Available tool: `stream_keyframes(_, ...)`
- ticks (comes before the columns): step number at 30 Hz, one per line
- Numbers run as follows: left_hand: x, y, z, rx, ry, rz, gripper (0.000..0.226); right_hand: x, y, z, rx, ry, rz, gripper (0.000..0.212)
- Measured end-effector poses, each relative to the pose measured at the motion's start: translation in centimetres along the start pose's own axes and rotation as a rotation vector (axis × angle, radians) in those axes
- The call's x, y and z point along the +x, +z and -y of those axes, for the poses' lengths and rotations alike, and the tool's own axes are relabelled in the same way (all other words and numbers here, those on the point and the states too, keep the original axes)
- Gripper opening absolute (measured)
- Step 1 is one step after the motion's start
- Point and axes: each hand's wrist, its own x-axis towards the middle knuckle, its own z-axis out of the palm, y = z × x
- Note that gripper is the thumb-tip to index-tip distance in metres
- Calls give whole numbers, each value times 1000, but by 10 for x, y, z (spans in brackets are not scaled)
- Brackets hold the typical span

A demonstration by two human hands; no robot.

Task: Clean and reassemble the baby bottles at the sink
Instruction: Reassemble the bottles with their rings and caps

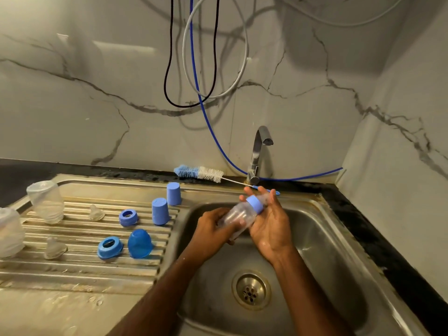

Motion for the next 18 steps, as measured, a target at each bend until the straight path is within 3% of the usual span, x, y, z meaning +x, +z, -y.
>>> stream_keyframes(3, 0, -8, -2, -370, -246, 78, 36, -2, -4, 1, -35, 88, 107, 45)
stream_keyframes(6, -2, -12, -4, -527, -370, 140, 35, 0, -2, -1, -189, 9, 31, 52)
stream_keyframes(9, -3, -9, -5, -245, -212, 197, 33, -1, 0, -3, -224, -33, -3, 47)
stream_keyframes(11, -3, -6, -3, -28, -56, 167, 32, -2, 1, -6, -225, -19, 0, 49)
stream_keyframes(13, -3, -3, -3, 22, -8, 101, 41, -1, 0, -6, -170, 15, 51, 53)
stream_keyframes(16, -3, -6, -10, -378, -272, 128, 52, -2, -2, 0, 3, 161, 114, 53)
stream_keyframes(18, -3, -15, -11, -621, -441, 207, 46, -3, -3, 1, -47, 151, 125, 49)
